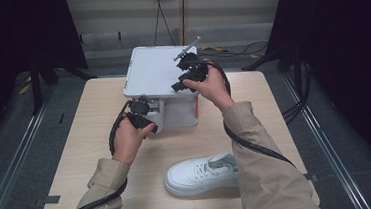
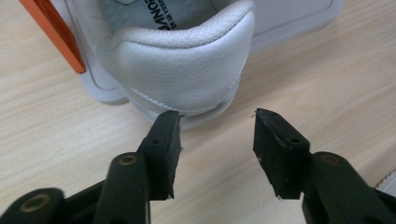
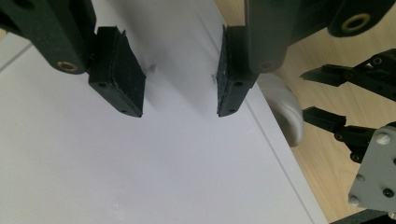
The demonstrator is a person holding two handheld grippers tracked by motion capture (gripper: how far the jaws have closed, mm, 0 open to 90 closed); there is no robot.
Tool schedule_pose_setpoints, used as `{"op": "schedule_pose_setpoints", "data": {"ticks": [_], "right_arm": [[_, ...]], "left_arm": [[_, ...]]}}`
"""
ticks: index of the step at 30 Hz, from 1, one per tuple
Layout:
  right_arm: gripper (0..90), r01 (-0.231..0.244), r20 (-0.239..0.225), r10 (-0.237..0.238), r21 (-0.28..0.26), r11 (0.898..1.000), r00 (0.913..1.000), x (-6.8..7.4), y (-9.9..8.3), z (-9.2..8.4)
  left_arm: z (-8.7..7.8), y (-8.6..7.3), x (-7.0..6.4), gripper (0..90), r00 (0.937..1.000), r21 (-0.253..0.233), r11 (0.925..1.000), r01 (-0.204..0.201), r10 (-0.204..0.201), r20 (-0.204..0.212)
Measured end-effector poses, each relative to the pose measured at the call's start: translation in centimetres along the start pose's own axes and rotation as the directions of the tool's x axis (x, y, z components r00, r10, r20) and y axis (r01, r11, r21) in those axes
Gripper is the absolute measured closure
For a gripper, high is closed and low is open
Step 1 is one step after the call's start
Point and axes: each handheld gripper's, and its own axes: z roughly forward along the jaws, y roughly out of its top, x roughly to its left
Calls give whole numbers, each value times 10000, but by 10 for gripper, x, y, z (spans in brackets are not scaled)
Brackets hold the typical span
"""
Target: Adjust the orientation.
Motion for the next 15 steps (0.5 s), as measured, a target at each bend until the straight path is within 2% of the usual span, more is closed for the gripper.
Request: {"op": "schedule_pose_setpoints", "data": {"ticks": [3, 6, 8, 12, 13, 15], "right_arm": [[520, 58, 18, -58, 29, 10000, 10000, 0, 1, 0], [519, 30, -17, -30, -24, 10000, 10000, 0, 0, 0], [519, 46, -42, -46, -43, 10000, 10000, -1, 0, 0], [519, 75, -45, -75, 9, 10000, 10000, -1, 0, 0], [519, 79, -41, -79, 15, 10000, 10000, -1, 1, 0], [519, 35, -55, -35, -66, 10000, 10000, -1, 0, 0]], "left_arm": [[6, 4, 3, 505, 9999, -285, 9996, 53, -56, -105], [6, 7, 3, 500, 9999, -149, 9998, 144, -145, -55], [6, 7, 3, 499, 10000, -100, 9999, 41, -42, -80], [4, 2, 4, 462, 9999, -330, 9994, -118, 117, -30], [2, 1, 3, 462, 9999, -225, 9997, -50, 53, 163], [-1, -1, 2, 436, 9994, -38, 9996, -269, 270, 214]]}}
